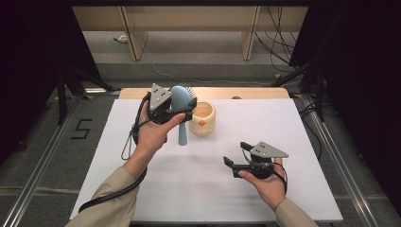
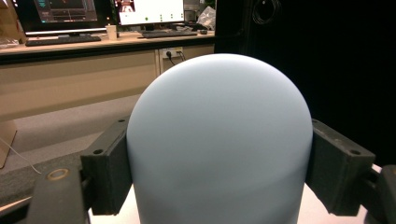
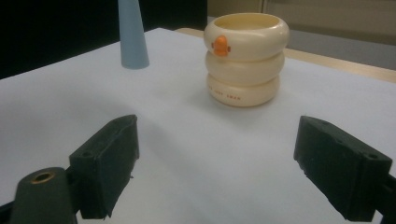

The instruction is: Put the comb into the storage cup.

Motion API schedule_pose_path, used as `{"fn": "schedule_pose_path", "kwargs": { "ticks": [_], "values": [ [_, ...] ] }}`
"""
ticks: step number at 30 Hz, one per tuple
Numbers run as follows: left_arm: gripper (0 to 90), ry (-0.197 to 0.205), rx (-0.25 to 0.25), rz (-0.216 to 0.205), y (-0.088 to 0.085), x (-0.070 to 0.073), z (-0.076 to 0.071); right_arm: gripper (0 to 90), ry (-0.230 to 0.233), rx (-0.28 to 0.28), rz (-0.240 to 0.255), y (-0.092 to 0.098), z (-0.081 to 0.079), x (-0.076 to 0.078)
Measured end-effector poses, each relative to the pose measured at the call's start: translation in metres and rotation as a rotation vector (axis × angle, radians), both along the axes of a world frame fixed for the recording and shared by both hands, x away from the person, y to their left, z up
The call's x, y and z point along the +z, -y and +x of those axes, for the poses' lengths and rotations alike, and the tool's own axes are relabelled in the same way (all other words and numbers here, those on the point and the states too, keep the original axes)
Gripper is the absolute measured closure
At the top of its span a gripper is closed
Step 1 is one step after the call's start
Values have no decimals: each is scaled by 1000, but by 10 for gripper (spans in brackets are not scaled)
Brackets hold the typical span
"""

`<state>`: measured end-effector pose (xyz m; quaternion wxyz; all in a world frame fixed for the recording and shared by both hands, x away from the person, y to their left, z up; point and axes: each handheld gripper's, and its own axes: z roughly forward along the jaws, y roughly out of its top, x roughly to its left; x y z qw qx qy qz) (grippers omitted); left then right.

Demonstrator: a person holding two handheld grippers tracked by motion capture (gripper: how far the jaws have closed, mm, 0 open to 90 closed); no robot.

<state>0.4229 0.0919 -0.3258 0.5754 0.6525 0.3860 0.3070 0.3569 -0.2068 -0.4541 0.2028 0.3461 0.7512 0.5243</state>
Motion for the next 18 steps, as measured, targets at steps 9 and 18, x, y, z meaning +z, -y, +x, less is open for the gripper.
{"fn": "schedule_pose_path", "kwargs": {
  "ticks": [9,18],
  "values": [
    [194,6,22,-8,-1,4,6,150,9,-15,-4,11,-6,0],
    [194,6,42,-17,0,5,11,150,19,-30,-7,20,-10,0]
  ]
}}
